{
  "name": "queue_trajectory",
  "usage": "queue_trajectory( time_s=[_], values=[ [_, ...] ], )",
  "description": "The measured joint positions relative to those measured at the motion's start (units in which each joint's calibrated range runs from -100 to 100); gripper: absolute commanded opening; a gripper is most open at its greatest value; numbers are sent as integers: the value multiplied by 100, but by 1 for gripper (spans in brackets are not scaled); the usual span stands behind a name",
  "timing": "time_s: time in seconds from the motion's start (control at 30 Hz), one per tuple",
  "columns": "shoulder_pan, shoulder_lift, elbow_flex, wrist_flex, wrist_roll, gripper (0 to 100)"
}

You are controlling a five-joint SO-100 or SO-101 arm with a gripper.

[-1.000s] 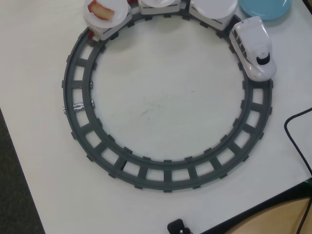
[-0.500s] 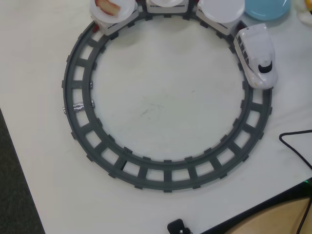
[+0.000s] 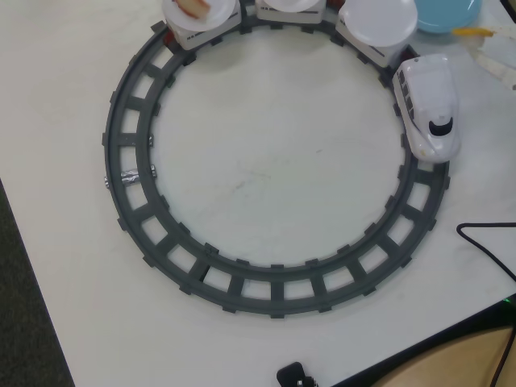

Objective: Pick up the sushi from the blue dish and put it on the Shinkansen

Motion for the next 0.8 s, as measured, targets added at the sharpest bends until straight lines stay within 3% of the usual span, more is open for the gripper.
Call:
queue_trajectory(
  time_s=[0.53, 0.8],
  values=[
    [-354, 396, 189, -44, 324, 2],
    [-378, 1912, -108, -1426, 617, 2]
  ],
)
